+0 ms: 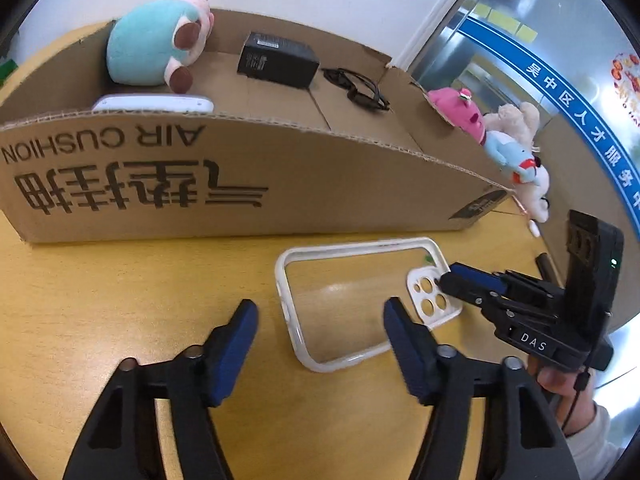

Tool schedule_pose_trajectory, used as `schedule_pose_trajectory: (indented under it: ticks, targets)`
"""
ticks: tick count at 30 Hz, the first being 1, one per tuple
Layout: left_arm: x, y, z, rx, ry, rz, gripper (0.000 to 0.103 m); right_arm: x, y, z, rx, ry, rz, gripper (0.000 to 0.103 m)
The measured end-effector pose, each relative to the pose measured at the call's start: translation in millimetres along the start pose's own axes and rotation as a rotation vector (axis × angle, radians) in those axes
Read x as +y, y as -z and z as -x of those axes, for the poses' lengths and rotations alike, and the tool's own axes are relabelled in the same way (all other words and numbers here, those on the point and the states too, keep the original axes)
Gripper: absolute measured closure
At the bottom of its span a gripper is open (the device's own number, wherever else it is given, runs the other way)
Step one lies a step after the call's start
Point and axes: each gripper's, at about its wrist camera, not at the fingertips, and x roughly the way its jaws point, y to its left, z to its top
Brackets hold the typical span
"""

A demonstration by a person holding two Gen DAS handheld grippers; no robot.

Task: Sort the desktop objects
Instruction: 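Move the right gripper to the clear phone case and grasp its rim, then lift the phone case with the right gripper and carry it into the box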

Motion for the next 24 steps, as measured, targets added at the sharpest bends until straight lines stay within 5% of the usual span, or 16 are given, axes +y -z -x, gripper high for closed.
schedule_pose_trajectory:
  ticks: [3,6,10,14,20,24]
  targets:
    - [-1.1,1.8,-3.2,0.007,-0.02,0.002,0.078,5.9,3.0,0.9,0.004,0.028,0.039,0.092]
    - [-4.0,2.7,-3.5,0.016,-0.057,-0.015,0.091,7.2,7.6,5.0,-0.003,0.047,0.039,0.092]
    - [-22.1,-1.3,12.3,-0.018,-0.026,-0.037,0.095,4.5,12.4,19.4,-0.038,0.052,0.0,0.092]
    - [-58.5,-23.6,48.3,-0.136,-0.003,-0.126,0.095,2.7,7.4,64.1,-0.145,0.088,-0.04,0.092]
    - [-86.0,-80.6,103.9,-0.324,0.035,-0.203,0.095,14.8,-42.8,134.5,-0.356,0.146,0.027,0.092]
    - [-88.0,-122.0,134.4,-0.426,0.011,-0.235,0.095,22.8,-88.9,141.3,-0.399,0.147,0.088,0.091]
